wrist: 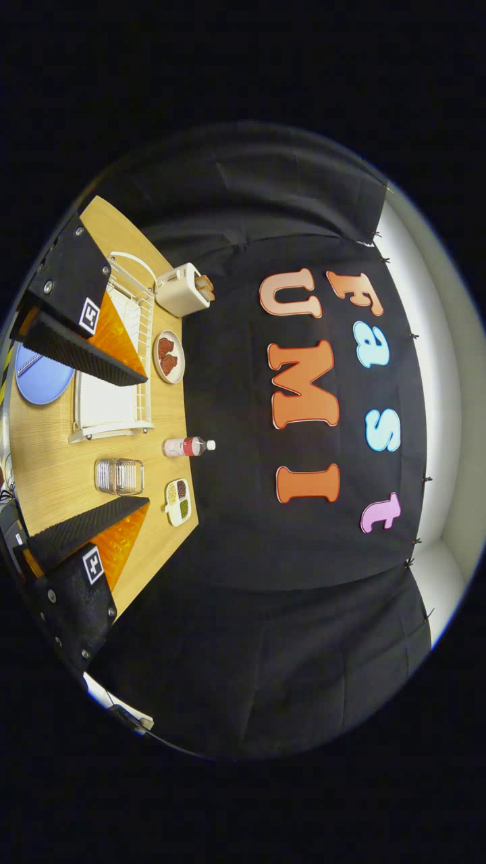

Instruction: Take the plate from the dish rack, then take the spoon from the basket and place it into the plate.

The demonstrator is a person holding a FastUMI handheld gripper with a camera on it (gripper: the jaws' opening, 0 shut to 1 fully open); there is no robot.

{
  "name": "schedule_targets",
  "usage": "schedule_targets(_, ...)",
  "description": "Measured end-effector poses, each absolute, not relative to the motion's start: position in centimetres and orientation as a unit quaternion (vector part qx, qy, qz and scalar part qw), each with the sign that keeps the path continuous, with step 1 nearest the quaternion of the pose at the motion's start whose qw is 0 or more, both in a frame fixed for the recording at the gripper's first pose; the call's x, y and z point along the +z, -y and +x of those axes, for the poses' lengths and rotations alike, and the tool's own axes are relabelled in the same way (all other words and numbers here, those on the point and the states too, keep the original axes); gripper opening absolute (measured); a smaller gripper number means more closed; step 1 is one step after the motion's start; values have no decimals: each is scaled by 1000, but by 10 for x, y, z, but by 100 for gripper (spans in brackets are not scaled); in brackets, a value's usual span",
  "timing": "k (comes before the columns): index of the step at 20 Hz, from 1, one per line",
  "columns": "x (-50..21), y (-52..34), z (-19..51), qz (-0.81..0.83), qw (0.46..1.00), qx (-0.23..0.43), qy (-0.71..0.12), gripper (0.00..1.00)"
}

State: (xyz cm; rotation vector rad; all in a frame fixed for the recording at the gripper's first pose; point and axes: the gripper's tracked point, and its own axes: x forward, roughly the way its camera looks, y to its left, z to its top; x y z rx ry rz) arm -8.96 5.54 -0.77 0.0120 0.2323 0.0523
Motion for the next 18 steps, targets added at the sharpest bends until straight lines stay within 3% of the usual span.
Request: schedule_targets(18,2,-54,-76,-1,995,12,-94,98)
